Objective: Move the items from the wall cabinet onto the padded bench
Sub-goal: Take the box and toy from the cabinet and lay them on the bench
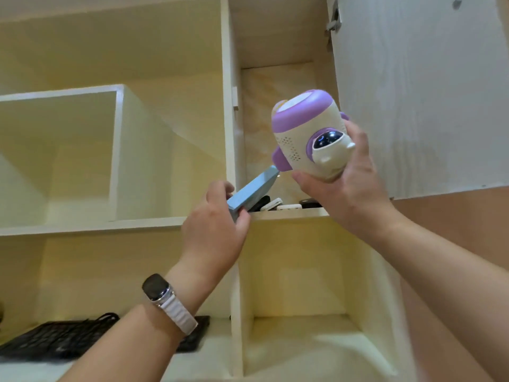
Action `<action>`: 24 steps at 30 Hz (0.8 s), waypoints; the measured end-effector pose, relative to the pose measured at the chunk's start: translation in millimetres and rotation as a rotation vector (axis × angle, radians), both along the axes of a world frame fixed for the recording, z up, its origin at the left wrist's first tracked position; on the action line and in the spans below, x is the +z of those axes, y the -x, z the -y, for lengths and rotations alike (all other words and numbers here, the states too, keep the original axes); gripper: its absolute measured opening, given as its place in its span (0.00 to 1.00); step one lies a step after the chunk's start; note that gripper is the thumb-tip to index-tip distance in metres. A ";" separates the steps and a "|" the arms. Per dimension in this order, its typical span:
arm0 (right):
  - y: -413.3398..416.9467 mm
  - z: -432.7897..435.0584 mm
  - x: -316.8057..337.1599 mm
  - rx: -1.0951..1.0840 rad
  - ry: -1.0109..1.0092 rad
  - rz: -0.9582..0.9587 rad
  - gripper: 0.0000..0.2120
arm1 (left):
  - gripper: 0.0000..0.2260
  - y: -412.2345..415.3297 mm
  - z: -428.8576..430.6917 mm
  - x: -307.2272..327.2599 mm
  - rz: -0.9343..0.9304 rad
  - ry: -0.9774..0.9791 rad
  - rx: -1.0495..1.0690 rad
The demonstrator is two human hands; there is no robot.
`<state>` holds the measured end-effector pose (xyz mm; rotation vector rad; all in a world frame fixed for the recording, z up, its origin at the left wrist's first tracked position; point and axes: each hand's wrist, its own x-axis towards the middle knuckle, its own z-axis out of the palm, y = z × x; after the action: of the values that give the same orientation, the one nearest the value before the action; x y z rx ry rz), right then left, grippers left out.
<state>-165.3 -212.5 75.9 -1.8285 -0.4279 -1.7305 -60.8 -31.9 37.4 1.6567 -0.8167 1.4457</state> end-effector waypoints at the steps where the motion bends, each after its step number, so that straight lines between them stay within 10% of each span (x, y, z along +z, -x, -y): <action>1: 6.5 -2.1 -5.1 0.005 0.005 0.001 0.44 | 0.15 -0.2 -5.8 -3.4 -0.020 -0.001 -0.016; 11: 47.5 -25.5 -58.4 -0.046 -0.178 -0.076 0.36 | 0.07 -12.6 -32.5 -53.9 -0.100 0.020 -0.225; 24: 60.9 -115.6 -187.7 -0.298 -0.551 -0.173 0.22 | 0.06 -13.8 -43.6 -175.5 -0.676 -0.004 -1.191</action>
<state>-226.2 -96.8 -111.7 -1.6600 0.3788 -1.6409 -47.0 11.7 -138.0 1.1214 -1.0792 0.0508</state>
